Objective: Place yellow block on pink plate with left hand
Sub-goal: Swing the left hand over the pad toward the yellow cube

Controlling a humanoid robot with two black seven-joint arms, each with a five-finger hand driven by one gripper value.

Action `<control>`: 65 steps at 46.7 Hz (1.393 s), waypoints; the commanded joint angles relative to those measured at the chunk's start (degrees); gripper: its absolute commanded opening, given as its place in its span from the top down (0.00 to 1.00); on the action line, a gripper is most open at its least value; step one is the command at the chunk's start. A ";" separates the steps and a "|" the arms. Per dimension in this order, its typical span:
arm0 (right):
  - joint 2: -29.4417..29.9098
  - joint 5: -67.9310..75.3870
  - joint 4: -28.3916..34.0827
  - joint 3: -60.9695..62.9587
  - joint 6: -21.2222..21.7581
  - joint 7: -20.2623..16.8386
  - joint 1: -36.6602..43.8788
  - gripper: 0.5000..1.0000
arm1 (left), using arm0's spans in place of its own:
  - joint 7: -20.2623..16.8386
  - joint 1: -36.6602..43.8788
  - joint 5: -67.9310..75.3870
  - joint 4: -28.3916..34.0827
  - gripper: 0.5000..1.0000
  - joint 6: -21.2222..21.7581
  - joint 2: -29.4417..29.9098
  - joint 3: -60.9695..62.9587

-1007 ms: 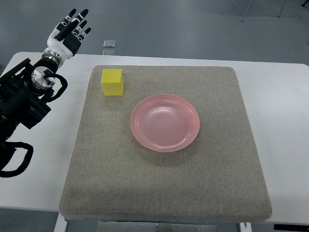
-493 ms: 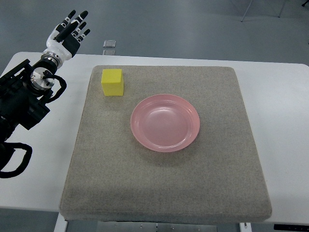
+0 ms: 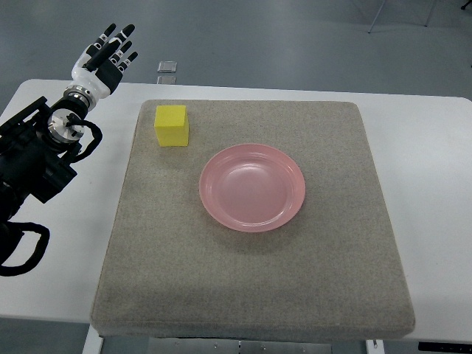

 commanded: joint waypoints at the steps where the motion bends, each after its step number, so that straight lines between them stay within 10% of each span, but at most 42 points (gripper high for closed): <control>1: 0.00 0.00 0.00 0.00 0.00 -0.05 0.00 0.15 | 0.00 0.09 0.06 0.00 0.02 0.00 0.09 -0.02; 24: 0.00 0.00 0.00 0.00 0.00 -0.05 0.00 0.15 | 0.08 0.00 0.94 -1.31 0.02 -0.35 0.62 2.70; 65: 0.00 0.00 0.00 0.00 0.00 -0.05 0.00 0.15 | 1.05 -15.82 10.68 -16.87 0.02 -2.19 13.98 52.36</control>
